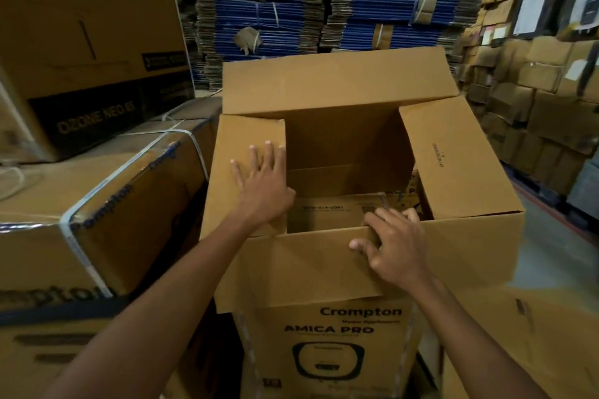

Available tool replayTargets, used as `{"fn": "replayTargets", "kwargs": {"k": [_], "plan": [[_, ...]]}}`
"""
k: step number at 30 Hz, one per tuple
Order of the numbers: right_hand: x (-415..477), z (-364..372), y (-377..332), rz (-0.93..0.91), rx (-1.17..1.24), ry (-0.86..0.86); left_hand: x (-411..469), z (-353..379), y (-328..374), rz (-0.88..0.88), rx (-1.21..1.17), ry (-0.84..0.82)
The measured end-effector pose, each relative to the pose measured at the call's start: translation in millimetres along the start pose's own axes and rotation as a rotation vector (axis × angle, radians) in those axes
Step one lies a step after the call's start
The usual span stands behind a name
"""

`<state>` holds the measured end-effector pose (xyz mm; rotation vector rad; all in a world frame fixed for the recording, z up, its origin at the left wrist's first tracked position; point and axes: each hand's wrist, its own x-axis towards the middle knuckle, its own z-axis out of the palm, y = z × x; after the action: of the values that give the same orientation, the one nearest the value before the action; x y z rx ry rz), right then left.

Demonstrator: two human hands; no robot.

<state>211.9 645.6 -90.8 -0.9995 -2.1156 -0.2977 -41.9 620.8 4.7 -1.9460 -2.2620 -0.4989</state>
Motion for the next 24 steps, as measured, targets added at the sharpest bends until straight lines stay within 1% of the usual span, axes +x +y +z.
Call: {"fn": "replayTargets", "kwargs": {"k": [3,6,7,12,13,15,17,18,20,21,24], "plan": [[1,-1,0,0.004,-0.020,-0.028,-17,-29,-2,-0.049,-0.295,0.118],[7,-4,-1,0.008,-0.020,-0.018,-38,-63,-17,-0.186,-0.760,0.149],[8,-5,-2,0.008,-0.011,-0.014,-48,-70,-23,-0.221,-0.870,0.138],[8,-11,-4,0.031,0.041,-0.058,-106,-88,-55,-0.322,-1.264,0.090],[8,-12,-4,0.038,0.063,-0.059,-116,-89,-65,-0.353,-1.331,0.105],[8,-16,-5,0.052,0.100,-0.049,-131,-86,-83,-0.442,-1.436,0.215],[10,-18,-12,0.070,0.113,-0.060,-137,-72,-92,-0.545,-1.477,0.359],[11,-19,-15,0.078,0.115,-0.071,-136,-60,-94,-0.596,-1.434,0.383],[15,-21,-22,0.093,0.111,-0.111,-130,-32,-94,-0.658,-1.279,0.322],[17,-24,-24,0.106,0.111,-0.152,-126,-20,-93,-0.658,-1.176,0.288],[27,-41,-31,0.204,0.142,-0.352,-114,-1,-86,-0.640,-0.901,0.269]]}}
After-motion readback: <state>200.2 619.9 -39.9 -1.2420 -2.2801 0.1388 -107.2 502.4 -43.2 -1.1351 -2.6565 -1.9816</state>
